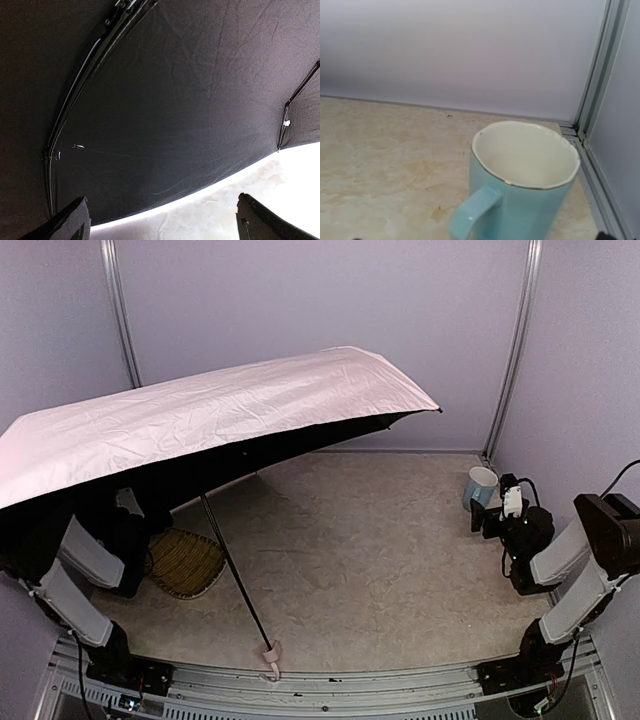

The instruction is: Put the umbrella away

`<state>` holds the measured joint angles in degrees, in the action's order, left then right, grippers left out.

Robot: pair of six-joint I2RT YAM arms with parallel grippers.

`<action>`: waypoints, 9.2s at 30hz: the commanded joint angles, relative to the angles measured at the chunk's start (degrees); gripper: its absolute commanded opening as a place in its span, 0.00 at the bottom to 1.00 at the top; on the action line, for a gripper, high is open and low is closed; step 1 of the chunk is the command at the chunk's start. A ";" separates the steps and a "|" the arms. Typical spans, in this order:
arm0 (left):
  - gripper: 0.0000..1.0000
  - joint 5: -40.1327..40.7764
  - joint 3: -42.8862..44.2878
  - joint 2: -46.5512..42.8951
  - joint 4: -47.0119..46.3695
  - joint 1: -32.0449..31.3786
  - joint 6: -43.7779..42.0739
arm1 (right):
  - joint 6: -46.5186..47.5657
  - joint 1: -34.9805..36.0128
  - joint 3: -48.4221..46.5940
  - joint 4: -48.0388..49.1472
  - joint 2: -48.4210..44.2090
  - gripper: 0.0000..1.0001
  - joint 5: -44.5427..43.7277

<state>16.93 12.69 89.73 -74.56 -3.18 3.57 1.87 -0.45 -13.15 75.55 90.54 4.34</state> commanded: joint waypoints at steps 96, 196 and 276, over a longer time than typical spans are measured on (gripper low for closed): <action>0.97 -55.99 35.00 -17.53 44.33 -36.58 -0.24 | -33.72 51.71 -64.88 -24.24 5.85 0.00 17.28; 0.00 -47.34 34.50 10.53 17.14 -48.32 27.26 | -64.26 36.13 -68.49 -3.41 22.50 0.15 1.97; 0.00 -30.48 36.74 7.12 28.77 -50.87 18.57 | -3.60 47.00 -67.61 -22.50 13.43 0.46 -32.60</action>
<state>-13.50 46.46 99.24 -40.38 -53.74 24.56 -4.34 45.93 -81.25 48.82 106.06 -25.87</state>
